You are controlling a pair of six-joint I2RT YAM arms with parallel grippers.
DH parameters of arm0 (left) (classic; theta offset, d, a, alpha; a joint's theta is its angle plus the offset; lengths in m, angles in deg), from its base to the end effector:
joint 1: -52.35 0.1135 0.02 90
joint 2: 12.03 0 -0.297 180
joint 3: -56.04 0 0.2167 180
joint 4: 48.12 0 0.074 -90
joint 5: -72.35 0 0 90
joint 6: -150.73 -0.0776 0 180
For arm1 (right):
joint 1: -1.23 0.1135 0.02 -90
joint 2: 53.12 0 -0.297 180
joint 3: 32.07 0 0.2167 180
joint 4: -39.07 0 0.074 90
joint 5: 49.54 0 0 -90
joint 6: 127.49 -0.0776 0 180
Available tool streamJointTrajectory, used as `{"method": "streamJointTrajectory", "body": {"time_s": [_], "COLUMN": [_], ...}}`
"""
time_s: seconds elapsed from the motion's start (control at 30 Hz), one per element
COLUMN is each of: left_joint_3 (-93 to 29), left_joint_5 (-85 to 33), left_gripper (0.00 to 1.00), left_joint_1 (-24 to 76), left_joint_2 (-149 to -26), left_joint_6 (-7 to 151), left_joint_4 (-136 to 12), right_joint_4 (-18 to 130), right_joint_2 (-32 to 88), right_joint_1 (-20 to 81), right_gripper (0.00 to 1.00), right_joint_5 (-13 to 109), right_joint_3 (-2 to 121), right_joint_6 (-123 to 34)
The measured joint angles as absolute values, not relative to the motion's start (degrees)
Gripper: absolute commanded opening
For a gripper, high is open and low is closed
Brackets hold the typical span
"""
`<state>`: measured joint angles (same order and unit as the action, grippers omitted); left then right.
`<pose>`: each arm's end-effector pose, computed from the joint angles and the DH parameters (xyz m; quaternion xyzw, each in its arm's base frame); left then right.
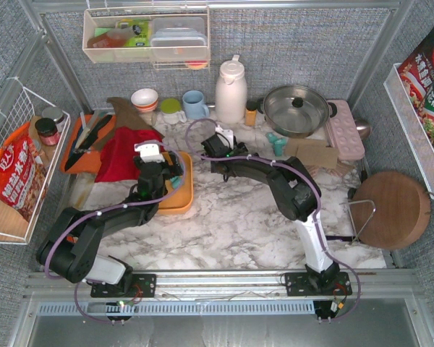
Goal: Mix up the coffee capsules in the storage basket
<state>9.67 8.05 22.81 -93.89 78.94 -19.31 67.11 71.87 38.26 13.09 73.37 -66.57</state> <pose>0.2753 -0.1173 0.2650 -0.0752 0.7394 -0.1104 0.6599 0.4134 0.2672 0.1788 0.0226 0.9096 0.0068 0.4149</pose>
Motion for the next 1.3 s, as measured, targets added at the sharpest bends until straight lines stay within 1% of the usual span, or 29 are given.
{"method": "streamJointTrajectory", "body": {"time_s": [0.13, 0.27, 0.47, 0.57, 0.7, 1.0, 1.3], "left_joint_3": [9.7, 10.2, 13.6, 15.7, 17.5, 19.5, 20.4], "left_joint_5": [5.9, -2.4, -20.8, -29.1, -36.2, -44.8, -47.5], "left_gripper": [0.97, 0.93, 0.88, 0.88, 0.88, 0.87, 0.85], "left_joint_1": [22.8, 22.6, 21.5, 20.4, 18.4, 14.5, 13.1], "left_joint_2": [-93.9, -93.9, -96.0, -97.1, -97.5, -97.6, -96.4], "left_joint_6": [77.9, 75.2, 71.9, 69.9, 67.1, 62.9, 61.1], "left_joint_4": [-19.3, -17.2, -4.4, 3.1, 10.9, 20.3, 23.3], "right_joint_4": [67.1, 64.6, 56.0, 52.3, 47.7, 39.2, 33.9], "right_joint_2": [68.2, 60.1, 44.0, 37.4, 31.1, 23.8, 22.7], "right_joint_1": [38.3, 38.3, 37.4, 36.1, 34.9, 34.7, 34.7], "right_gripper": [0.44, 0.44, 0.44, 0.44, 0.44, 0.44, 0.44], "right_joint_5": [15.3, 18.6, 29.0, 35.4, 44.2, 58.4, 64.0], "right_joint_3": [70.5, 65.1, 53.5, 47.6, 41.8, 33.4, 31.7], "right_joint_6": [-66.0, -64.7, -61.4, -60.9, -61.6, -64.5, -67.5]}}
